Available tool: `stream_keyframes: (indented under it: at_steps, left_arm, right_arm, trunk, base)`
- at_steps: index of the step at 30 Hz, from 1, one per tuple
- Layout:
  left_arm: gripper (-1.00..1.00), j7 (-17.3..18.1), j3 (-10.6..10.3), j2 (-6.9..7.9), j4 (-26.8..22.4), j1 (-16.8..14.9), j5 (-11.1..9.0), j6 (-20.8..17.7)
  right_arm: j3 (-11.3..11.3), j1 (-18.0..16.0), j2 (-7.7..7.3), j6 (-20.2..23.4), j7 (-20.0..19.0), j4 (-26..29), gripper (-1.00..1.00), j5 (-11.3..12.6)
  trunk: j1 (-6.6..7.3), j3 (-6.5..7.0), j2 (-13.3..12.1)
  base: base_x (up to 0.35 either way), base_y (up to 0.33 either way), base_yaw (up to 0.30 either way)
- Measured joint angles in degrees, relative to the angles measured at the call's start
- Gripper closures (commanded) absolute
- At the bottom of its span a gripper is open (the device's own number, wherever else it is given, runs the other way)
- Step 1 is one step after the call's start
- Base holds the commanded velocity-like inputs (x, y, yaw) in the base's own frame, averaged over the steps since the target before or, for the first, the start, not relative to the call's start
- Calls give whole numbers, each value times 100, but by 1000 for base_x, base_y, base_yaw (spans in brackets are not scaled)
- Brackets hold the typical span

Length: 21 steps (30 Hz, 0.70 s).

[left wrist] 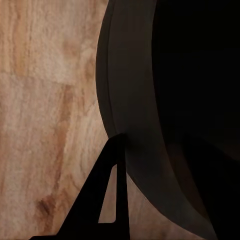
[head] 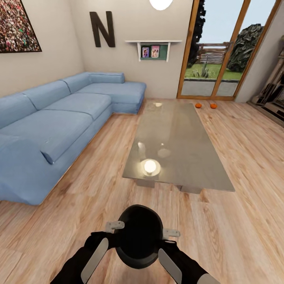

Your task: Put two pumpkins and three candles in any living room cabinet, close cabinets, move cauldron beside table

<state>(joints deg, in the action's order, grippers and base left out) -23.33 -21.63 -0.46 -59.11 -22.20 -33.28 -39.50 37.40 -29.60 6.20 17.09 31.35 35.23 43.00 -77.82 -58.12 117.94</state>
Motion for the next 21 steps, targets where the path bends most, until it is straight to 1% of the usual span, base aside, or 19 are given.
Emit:
stream_keyframes:
  at_steps: [15, 21]
  left_arm:
    - [100, 0, 0, -1, 0, 0, 2, -1]
    - [100, 0, 0, 0, 0, 0, 1, 1]
  right_arm:
    - [0, 0, 0, 0, -2, -1, 100, -1]
    - [0, 0, 0, -1, -1, 0, 100, -2]
  trunk:
    - [0, 0, 0]
    - [-1, 0, 0]
  base:
    - [260, 0, 0]
    - [202, 0, 0]
